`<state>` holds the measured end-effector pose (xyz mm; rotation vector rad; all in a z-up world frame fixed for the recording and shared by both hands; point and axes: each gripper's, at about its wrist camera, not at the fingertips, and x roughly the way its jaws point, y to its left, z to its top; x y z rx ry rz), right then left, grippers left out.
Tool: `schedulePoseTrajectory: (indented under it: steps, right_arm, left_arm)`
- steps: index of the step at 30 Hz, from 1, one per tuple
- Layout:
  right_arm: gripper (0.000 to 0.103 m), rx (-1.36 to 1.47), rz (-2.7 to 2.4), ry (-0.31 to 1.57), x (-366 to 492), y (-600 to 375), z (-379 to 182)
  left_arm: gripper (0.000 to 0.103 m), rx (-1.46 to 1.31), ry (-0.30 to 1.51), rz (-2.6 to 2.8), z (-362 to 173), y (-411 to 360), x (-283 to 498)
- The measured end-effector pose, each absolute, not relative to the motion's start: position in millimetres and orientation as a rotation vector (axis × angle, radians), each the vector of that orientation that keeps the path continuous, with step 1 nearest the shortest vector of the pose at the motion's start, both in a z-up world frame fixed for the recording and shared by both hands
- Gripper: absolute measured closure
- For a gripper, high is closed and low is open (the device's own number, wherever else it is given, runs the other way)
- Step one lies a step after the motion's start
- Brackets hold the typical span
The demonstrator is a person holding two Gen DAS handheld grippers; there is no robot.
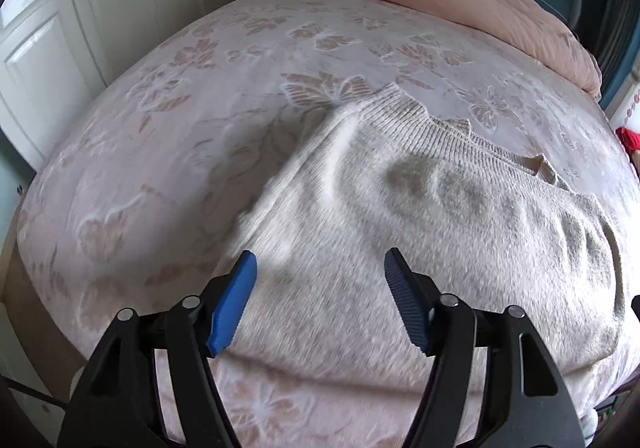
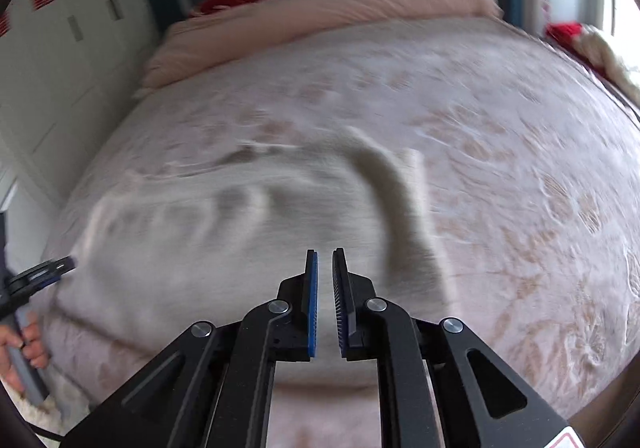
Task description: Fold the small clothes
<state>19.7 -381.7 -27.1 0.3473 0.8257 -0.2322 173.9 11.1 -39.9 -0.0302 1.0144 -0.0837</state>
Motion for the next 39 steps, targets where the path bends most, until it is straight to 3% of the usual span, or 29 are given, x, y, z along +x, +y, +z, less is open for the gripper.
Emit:
schedulePoseTrajectory:
  steps: [2,6,14,24,26,28,29,30,31,34,39]
  right_arm:
    - [0.092,0.357,-0.157,0.832,22,-358,-25]
    - [0.092,0.346,-0.024,0.864,40,-307,-28]
    - [0.092,0.302,0.08,0.881,107,-245,-25]
    - [0.094,0.272,0.047,1.015,187,-220,-77]
    - [0.097,0.28,0.036,1.039,194,-219,-95]
    - [0.098,0.273,0.029,1.01,193,-217,-100]
    - [0.098,0.267,0.027,1.002,192,-216,-100]
    - [0.098,0.264,0.029,1.0,191,-216,-101]
    - [0.098,0.263,0.034,0.997,191,-217,-101]
    - [0.1,0.275,0.055,0.985,189,-221,-104]
    - [0.099,0.362,0.097,0.938,170,-237,-90]
  left_arm:
    - [0.036,-0.059,1.018,-0.085,-39,21,166]
    - [0.021,-0.161,1.009,-0.063,-38,51,151]
    - [0.017,-0.617,1.066,-0.064,-75,107,138]
    - [0.017,-0.659,1.045,-0.035,-94,93,160]
    - [0.03,-0.683,1.032,-0.035,-93,92,165]
    - [0.058,-0.74,1.036,-0.097,-95,91,172]
    - [0.063,-0.752,1.034,-0.096,-94,92,172]
    - [0.079,-0.759,1.018,-0.096,-92,93,173]
    - [0.087,-0.756,0.997,-0.11,-86,92,174]
    - [0.093,-0.761,0.961,-0.191,-64,87,176]
    - [0.094,-0.616,0.855,-0.409,17,31,171]
